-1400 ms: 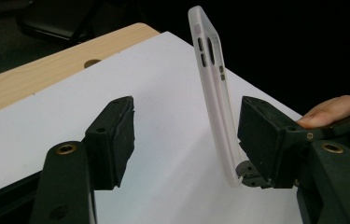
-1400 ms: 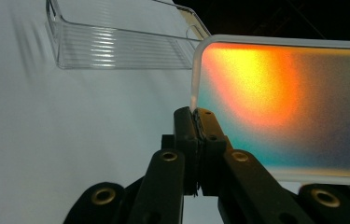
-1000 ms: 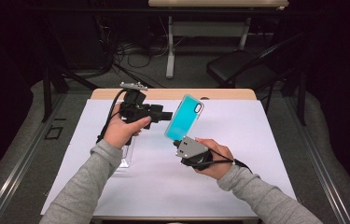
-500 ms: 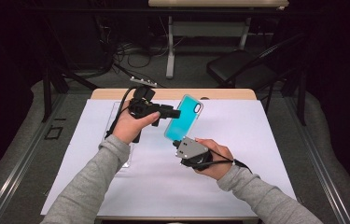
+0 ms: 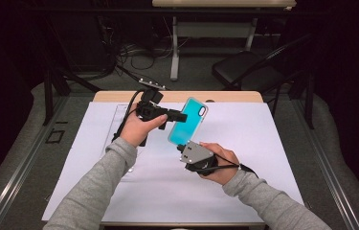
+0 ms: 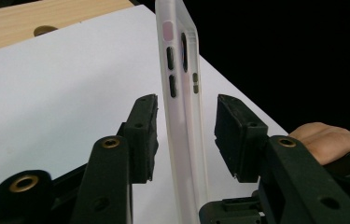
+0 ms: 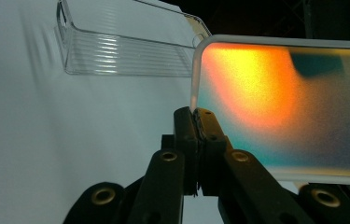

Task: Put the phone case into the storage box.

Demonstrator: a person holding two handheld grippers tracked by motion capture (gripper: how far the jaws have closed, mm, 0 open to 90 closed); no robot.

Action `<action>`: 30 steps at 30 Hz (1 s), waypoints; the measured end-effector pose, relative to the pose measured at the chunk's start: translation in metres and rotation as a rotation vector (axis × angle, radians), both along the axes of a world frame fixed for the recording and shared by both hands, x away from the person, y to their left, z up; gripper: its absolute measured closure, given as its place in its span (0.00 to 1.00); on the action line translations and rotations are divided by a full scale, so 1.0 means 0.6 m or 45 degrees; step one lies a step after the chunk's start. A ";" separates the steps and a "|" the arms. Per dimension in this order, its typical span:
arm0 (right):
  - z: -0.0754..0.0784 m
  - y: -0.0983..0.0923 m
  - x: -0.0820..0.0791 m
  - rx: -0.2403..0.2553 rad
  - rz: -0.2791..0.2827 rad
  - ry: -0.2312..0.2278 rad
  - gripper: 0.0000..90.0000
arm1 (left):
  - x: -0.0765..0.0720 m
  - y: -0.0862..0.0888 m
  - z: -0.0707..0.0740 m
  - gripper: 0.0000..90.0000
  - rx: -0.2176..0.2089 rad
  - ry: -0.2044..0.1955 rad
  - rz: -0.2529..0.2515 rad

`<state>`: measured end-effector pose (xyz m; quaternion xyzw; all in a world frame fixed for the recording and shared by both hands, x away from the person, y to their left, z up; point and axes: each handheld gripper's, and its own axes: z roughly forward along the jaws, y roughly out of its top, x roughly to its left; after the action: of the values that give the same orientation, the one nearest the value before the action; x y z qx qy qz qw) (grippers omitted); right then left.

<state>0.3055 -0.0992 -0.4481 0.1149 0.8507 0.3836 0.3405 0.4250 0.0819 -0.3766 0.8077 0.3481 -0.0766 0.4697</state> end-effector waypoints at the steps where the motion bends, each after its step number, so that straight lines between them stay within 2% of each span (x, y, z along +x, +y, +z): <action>1: -0.001 0.000 -0.001 0.005 -0.007 0.007 0.99 | 0.002 -0.001 -0.002 0.68 -0.004 0.011 0.001; 15: 0.000 0.001 -0.003 0.007 0.008 -0.005 0.99 | 0.010 -0.009 -0.013 0.75 -0.014 0.072 -0.028; 21: 0.000 0.001 -0.003 0.008 0.006 -0.005 0.99 | 0.011 -0.012 -0.016 0.76 -0.002 0.083 -0.041; 30: 0.000 0.001 -0.003 0.008 0.008 -0.007 0.99 | 0.012 -0.010 -0.017 0.82 -0.013 0.102 -0.040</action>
<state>0.3037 -0.0985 -0.4482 0.1124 0.8489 0.3876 0.3413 0.4325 0.0759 -0.3869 0.8069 0.3535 -0.1179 0.4584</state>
